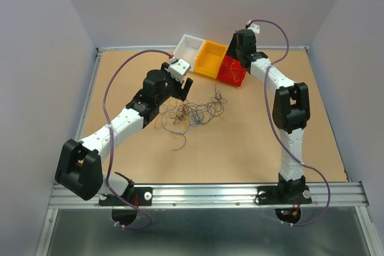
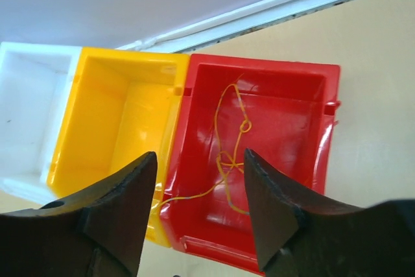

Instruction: Untangle the cables

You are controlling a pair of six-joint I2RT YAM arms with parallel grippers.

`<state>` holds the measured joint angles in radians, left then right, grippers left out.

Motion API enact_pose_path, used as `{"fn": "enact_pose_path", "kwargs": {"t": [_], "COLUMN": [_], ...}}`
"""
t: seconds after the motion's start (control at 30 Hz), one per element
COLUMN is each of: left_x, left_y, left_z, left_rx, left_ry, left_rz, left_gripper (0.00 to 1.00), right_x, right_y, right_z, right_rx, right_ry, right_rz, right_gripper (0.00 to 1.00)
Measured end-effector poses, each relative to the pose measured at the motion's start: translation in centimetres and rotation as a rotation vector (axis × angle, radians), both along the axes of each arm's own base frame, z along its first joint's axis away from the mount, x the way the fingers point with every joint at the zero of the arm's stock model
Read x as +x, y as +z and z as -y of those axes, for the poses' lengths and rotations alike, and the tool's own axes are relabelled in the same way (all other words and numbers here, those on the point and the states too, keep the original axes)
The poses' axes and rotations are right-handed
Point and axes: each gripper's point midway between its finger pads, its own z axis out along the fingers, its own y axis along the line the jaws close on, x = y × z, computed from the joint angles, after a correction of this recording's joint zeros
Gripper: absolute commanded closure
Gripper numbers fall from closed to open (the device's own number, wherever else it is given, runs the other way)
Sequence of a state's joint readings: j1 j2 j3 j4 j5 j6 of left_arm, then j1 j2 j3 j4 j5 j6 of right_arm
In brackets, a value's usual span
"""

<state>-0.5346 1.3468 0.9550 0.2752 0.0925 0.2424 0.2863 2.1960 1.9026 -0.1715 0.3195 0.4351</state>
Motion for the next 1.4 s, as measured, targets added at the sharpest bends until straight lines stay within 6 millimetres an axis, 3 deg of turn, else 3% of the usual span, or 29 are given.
{"fn": "enact_pose_path", "kwargs": {"t": [0.23, 0.5, 0.6, 0.63, 0.67, 0.73, 0.83, 1.17, 1.4], "left_x": [0.0, 0.0, 0.0, 0.0, 0.0, 0.0, 0.0, 0.1, 0.1], "left_y": [-0.1, -0.1, -0.1, -0.1, -0.1, -0.1, -0.1, -0.6, -0.6], "left_z": [0.0, 0.0, 0.0, 0.0, 0.0, 0.0, 0.0, 0.1, 0.1], "left_rx": [0.002, 0.002, 0.002, 0.002, 0.002, 0.002, 0.002, 0.011, 0.012], "left_ry": [0.0, -0.001, -0.001, -0.001, -0.001, -0.001, -0.001, -0.002, -0.002], "left_rz": [-0.003, -0.003, -0.003, -0.003, -0.003, -0.003, -0.003, -0.01, -0.012], "left_gripper": [0.18, 0.18, 0.18, 0.18, 0.18, 0.18, 0.18, 0.18, 0.18], "right_x": [-0.2, -2.4, -2.5, -2.5, -2.4, -2.4, -2.4, -2.1, 0.6], "right_y": [-0.1, -2.9, -3.3, -3.3, -3.2, -3.3, -3.9, -8.5, -9.6], "right_z": [-1.2, 0.4, 1.0, 1.1, 1.2, 1.2, 1.3, 1.1, 0.1], "right_rx": [0.04, -0.032, -0.061, -0.065, -0.071, -0.079, -0.09, -0.112, -0.095], "right_ry": [0.052, 0.037, 0.026, 0.022, 0.02, 0.021, 0.025, 0.033, 0.043], "right_rz": [-0.01, -0.083, -0.09, -0.089, -0.087, -0.088, -0.097, -0.172, -0.149], "right_gripper": [0.37, 0.48, 0.61, 0.61, 0.75, 0.89, 0.99, 0.99, 0.99]}}
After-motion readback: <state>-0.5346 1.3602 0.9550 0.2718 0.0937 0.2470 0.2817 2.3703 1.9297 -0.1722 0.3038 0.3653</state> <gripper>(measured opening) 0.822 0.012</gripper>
